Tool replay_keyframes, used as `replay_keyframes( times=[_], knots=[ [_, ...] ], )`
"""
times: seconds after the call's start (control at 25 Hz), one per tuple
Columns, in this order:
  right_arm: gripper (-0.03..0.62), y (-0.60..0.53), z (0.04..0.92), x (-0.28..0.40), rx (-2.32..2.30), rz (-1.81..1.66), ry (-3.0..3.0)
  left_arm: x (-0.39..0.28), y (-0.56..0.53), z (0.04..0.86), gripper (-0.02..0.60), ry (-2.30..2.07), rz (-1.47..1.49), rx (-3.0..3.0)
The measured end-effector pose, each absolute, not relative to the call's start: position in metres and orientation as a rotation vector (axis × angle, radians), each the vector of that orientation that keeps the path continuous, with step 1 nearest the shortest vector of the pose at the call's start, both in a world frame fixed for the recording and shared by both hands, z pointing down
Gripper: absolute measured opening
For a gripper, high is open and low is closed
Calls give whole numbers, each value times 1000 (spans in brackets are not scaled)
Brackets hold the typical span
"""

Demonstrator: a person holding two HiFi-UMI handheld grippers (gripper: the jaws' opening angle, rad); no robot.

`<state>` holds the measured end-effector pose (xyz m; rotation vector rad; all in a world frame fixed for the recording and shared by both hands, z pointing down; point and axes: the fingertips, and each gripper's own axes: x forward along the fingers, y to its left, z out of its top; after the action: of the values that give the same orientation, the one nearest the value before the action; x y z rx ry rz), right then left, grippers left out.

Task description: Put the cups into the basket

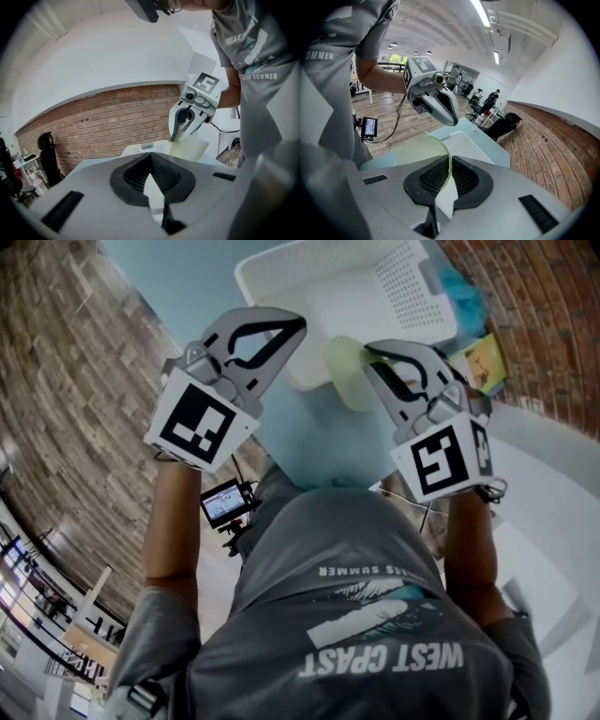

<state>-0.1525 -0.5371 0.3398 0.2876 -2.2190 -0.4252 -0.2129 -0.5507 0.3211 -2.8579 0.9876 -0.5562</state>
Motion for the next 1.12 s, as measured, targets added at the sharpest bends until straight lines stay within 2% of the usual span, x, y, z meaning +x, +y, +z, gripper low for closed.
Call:
replay_keyframes(
  times=[0.4,1.12],
  knots=[
    [32,-581,362,-185,240,-412,-2190,-234,-574,330,-3,1025,-563,-2875],
    [32,-617,451,-224,74,-326,-2089,-262,-594,342,-3,1114,-566,-2891]
  ],
)
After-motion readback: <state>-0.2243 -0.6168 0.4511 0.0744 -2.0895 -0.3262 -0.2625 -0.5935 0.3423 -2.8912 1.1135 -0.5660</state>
